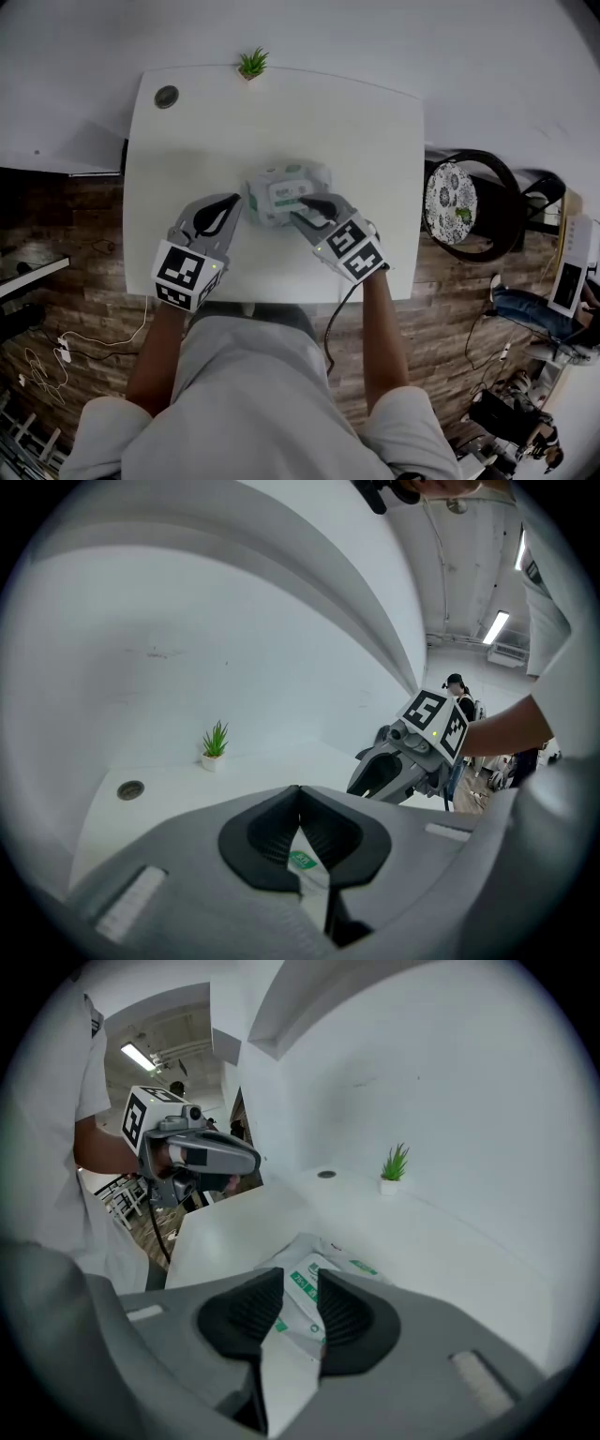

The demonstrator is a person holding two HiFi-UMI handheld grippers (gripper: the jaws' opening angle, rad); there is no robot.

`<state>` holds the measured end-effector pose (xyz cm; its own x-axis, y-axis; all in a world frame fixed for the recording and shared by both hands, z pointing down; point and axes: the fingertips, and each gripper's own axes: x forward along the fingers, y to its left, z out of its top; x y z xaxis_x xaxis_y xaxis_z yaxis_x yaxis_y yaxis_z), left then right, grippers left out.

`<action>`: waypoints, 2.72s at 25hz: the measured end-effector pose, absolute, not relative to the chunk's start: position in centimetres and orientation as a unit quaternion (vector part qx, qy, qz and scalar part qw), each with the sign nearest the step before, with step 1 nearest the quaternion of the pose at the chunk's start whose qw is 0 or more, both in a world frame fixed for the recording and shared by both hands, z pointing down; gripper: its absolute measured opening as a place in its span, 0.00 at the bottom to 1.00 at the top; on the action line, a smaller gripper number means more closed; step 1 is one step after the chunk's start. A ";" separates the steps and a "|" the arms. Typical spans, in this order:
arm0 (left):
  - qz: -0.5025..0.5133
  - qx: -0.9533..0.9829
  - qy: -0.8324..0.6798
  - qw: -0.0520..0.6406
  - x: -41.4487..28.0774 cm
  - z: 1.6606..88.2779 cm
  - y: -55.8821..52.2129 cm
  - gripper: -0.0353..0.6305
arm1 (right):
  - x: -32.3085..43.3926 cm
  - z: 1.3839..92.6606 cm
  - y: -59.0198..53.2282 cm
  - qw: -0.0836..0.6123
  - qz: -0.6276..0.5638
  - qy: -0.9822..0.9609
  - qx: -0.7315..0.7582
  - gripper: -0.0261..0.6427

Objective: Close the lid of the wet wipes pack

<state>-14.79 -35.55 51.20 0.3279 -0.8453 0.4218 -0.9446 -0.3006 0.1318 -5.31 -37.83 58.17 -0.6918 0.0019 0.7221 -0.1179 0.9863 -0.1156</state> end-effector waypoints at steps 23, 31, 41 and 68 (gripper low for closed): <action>0.105 0.813 -0.559 0.128 -17.0 46.1 -31.6 0.05 | -3.9 50.6 -35.9 0.290 0.054 -0.921 0.253 0.06; 0.089 0.819 -0.556 0.107 -17.8 44.0 -30.5 0.05 | -2.1 47.3 -35.1 0.237 0.062 -0.908 0.339 0.05; 0.078 0.818 -0.563 0.089 -17.8 42.1 -29.6 0.05 | 0.3 44.1 -34.9 0.181 0.061 -0.896 0.401 0.05; 0.081 0.757 -0.648 0.030 -16.9 37.1 -29.5 0.05 | 6.4 37.9 -38.2 0.071 0.088 -0.903 0.415 0.05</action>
